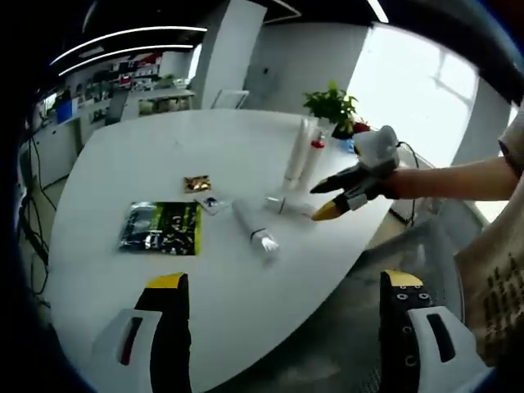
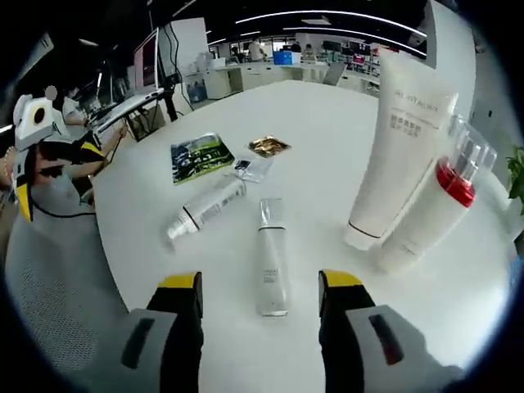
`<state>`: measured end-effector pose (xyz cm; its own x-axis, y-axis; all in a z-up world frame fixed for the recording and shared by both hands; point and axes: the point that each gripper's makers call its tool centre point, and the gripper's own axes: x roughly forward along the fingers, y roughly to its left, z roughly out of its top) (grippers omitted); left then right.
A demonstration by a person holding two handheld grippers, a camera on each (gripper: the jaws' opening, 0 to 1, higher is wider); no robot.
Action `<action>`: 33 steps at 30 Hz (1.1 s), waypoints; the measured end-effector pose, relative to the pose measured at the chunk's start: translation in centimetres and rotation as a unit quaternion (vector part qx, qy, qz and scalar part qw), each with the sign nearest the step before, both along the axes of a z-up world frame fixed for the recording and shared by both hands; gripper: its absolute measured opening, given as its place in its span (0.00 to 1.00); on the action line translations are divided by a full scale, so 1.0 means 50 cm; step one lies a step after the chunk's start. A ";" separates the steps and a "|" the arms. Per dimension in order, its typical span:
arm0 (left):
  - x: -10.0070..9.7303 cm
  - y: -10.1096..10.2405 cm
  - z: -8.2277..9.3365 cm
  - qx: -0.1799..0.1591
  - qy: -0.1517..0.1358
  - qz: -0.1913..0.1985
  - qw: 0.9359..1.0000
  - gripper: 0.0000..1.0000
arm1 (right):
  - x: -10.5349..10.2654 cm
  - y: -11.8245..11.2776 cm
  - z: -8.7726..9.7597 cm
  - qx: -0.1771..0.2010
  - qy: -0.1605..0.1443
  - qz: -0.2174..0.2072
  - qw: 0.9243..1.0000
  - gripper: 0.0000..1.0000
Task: Arrange the skincare products in the storage area until every visible bottle or jar stands upright without overlapping.
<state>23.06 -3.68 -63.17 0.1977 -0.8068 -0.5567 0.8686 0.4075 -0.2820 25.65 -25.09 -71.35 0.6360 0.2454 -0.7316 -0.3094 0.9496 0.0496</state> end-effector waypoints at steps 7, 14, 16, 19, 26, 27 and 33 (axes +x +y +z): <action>0.011 0.002 -0.006 -0.002 0.005 0.000 1.000 0.94 | 0.033 0.006 -0.034 -0.025 0.031 0.020 0.999 0.45; 0.020 0.003 -0.014 -0.002 0.011 -0.001 1.000 0.94 | 0.053 0.007 -0.052 -0.041 0.048 0.026 0.998 0.33; 0.022 0.001 -0.015 -0.003 0.013 -0.001 1.000 0.94 | 0.054 0.006 -0.056 -0.047 0.051 0.026 0.997 0.26; 0.022 -0.001 -0.016 -0.002 0.014 -0.004 1.000 0.94 | 0.055 -0.002 -0.064 -0.055 0.057 0.019 0.997 0.22; 0.023 -0.009 -0.017 -0.004 0.017 -0.010 1.000 0.94 | 0.051 -0.005 -0.067 -0.072 0.055 0.026 0.996 0.20; 0.022 -0.012 -0.017 -0.004 0.016 -0.011 1.000 0.94 | 0.050 -0.006 -0.066 -0.072 0.054 0.025 0.996 0.20; 0.022 -0.022 -0.008 -0.009 0.014 -0.016 1.000 0.94 | 0.048 -0.008 -0.068 -0.076 0.041 0.017 0.996 0.19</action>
<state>24.17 -4.80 -63.57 0.1570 -0.8218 -0.5477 0.8725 0.3753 -0.3130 28.06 -25.48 -74.74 0.5657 0.1489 -0.8110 -0.3424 0.9372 -0.0667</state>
